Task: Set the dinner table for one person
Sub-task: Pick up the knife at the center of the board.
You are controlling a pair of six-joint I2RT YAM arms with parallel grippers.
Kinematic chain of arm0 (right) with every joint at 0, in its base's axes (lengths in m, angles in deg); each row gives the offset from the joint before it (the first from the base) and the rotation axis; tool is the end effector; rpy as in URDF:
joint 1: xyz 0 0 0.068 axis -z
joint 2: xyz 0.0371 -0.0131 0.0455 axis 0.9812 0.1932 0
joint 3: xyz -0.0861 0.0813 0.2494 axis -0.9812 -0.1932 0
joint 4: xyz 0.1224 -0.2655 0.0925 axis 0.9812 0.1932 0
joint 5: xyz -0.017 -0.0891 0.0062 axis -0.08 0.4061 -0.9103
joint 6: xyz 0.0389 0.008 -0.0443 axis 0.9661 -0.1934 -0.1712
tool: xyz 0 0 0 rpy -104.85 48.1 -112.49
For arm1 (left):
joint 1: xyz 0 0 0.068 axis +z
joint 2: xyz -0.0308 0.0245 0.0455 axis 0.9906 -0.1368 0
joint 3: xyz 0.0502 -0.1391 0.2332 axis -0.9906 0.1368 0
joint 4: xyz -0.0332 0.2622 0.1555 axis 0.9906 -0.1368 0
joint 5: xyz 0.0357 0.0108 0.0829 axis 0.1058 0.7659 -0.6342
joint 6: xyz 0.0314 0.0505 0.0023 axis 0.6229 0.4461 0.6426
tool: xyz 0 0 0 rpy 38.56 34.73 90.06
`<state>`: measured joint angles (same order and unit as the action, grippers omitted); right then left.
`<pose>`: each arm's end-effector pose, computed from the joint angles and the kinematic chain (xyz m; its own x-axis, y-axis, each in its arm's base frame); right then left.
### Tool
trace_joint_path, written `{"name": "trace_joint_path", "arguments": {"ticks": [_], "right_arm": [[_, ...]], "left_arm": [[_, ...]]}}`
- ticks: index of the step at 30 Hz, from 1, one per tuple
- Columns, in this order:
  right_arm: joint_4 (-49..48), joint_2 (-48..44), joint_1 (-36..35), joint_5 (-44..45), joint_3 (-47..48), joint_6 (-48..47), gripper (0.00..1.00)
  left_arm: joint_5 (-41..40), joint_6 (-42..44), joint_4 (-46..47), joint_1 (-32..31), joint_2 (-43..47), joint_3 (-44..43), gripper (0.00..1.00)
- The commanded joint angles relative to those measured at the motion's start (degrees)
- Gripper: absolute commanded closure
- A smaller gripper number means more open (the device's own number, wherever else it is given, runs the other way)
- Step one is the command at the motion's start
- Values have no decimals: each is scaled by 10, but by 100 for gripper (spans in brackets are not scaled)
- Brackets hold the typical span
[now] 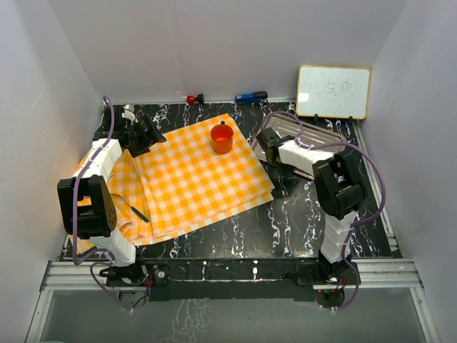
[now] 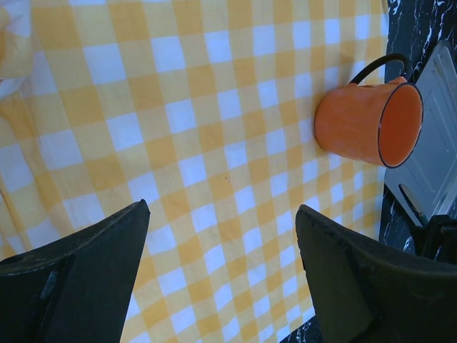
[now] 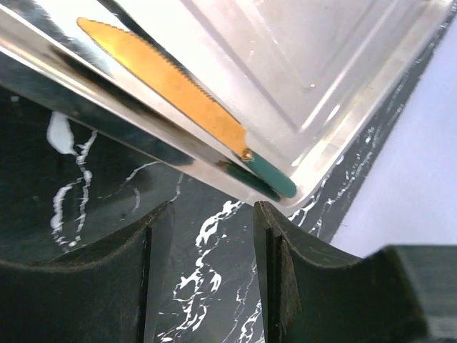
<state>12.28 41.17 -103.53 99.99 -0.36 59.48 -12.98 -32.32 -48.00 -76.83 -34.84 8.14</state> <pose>0.3811 0.1479 0.1378 -0.8711 -0.4625 -0.1649 -0.3004 0.7676 -0.5661 0.4256 0.0240 0.2452 -0.6625 -0.4507 -0.5983 -0.1006 0.8451 -0.5251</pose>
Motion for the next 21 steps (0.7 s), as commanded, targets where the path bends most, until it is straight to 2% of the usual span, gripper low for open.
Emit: {"name": "trace_joint_path", "arguments": {"ticks": [1,11,16,21], "right_arm": [[-40,-7,1,77,-16,5,54],[-90,-22,-4,71,-64,9,53],[-167,-27,-12,136,-109,5,54],[-211,-2,-19,165,-122,20,55]], "left_arm": [[11,1,0,1,37,11,17],[6,2,0,1,47,20,17],[7,0,6,1,50,25,17],[6,1,5,1,52,25,17]]}}
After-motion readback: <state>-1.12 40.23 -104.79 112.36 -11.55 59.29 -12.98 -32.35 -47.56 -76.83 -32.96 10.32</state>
